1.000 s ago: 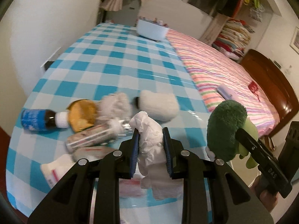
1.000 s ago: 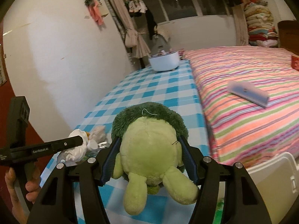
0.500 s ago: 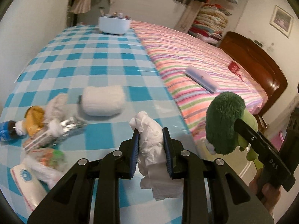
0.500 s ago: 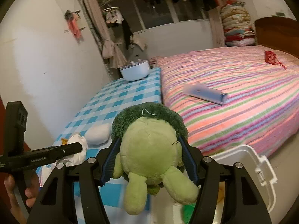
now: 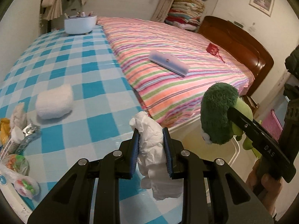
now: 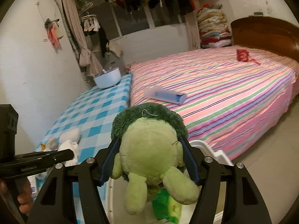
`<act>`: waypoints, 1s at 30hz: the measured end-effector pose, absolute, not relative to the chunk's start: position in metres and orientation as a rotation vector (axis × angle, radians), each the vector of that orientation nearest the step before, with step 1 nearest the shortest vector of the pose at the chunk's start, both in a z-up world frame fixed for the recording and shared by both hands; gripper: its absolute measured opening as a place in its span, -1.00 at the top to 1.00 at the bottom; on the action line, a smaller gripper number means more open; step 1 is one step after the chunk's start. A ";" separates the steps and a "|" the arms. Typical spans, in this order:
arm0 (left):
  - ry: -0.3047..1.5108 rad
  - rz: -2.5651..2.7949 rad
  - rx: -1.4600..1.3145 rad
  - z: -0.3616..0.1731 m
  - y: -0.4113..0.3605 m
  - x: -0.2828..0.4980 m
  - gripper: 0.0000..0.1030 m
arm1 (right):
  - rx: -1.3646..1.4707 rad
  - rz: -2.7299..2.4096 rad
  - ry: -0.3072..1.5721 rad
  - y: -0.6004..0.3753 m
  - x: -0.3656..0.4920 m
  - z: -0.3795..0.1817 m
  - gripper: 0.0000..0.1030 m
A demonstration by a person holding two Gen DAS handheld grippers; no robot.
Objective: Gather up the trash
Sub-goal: 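Carry the turtle and tissue to the white bin and open both grippers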
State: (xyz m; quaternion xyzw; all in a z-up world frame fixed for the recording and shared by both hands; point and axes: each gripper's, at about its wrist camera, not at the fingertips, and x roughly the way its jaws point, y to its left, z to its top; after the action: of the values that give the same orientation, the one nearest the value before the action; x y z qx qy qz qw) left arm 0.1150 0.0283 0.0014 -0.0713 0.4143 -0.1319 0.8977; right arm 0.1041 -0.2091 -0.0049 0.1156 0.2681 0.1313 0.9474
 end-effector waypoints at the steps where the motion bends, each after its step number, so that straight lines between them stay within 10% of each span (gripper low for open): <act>1: 0.860 -0.281 -0.145 0.001 0.025 0.116 0.53 | 0.246 0.259 0.541 -0.213 0.103 -0.006 -0.30; 30: 0.890 -0.424 -0.026 -0.016 -0.068 0.120 0.46 | 0.394 0.148 0.334 -0.273 0.080 0.009 -0.46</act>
State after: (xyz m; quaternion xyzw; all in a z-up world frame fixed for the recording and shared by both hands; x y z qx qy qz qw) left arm 0.1198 -0.0683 -0.0157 -0.0124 0.4272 -0.2036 0.8809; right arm 0.0801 -0.2731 0.0089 0.1946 0.1648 0.0729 0.9642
